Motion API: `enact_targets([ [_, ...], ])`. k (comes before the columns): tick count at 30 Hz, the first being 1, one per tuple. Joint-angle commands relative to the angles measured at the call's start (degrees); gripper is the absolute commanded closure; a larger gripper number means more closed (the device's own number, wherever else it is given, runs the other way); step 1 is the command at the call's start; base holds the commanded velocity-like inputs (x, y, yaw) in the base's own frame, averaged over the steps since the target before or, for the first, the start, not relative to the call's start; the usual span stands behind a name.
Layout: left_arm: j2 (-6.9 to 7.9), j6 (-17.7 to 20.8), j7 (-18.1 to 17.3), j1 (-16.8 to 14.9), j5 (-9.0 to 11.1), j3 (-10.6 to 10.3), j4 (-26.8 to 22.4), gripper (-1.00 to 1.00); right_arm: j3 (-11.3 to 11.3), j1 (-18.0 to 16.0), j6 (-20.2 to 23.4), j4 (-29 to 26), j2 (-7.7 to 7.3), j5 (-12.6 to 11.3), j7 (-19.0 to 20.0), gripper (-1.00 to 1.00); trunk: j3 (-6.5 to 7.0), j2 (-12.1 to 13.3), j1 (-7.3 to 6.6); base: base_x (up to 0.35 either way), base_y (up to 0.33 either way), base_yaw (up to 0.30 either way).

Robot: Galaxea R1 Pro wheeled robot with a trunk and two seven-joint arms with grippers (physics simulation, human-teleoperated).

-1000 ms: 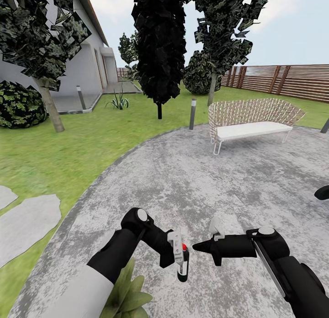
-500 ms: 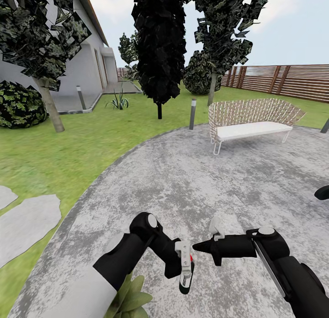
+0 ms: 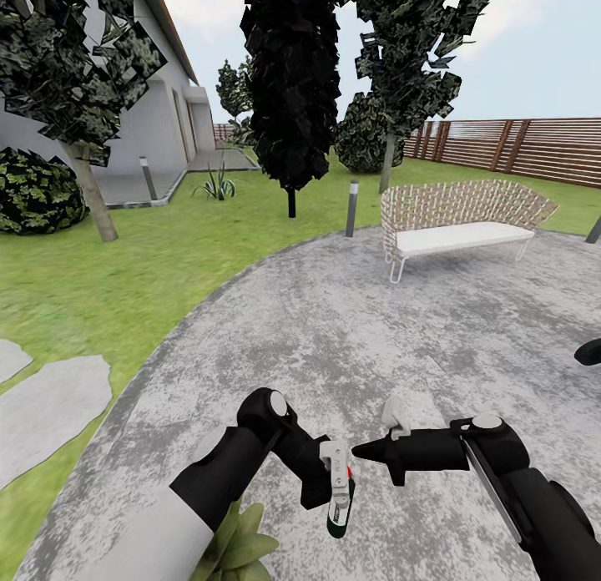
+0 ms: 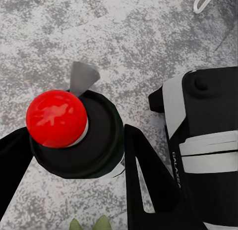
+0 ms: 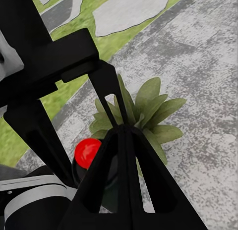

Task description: Pick up the pesticide atomizer in the garden and spray insectifuge to fully cover both potted plants in the garden.

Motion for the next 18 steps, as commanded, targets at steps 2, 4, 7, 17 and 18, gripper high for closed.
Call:
enact_targets([
  [2, -0.02, 0.6, -0.41, -0.03, -0.31, 0.0, -0.06, 1.0, 0.02, -0.05, 0.36, -0.06, -0.07, 0.28, 0.29, 1.0, -0.05, -0.03, -0.01, 0.0, 0.0, 0.0],
  [4, -0.02, 0.6, -0.42, -0.03, -0.33, 0.0, -0.06, 1.0, 0.03, -0.05, 0.36, -0.06, -0.09, 0.28, 0.29, 1.0, -0.05, -0.03, -0.01, 0.0, 0.0, 0.0],
  [7, -0.02, 0.6, -0.48, -0.03, -0.36, 0.0, -0.06, 1.0, 0.06, -0.05, 0.36, 0.0, -0.11, 0.23, 0.26, 1.0, -0.05, -0.03, -0.01, 0.0, 0.0, 0.0],
  [17, -0.02, 0.64, -0.85, -0.03, -0.54, 0.16, -0.14, 1.0, -0.02, -0.05, 0.28, 0.02, -0.03, 0.2, 0.2, 1.0, -0.05, -0.03, -0.01, 0.0, 0.0, 0.0],
  [18, -0.02, 0.63, -0.86, -0.03, -0.59, 0.15, -0.14, 1.0, -0.05, -0.05, 0.28, 0.02, -0.03, 0.2, 0.2, 1.0, -0.05, -0.03, -0.01, 0.0, 0.0, 0.0],
])
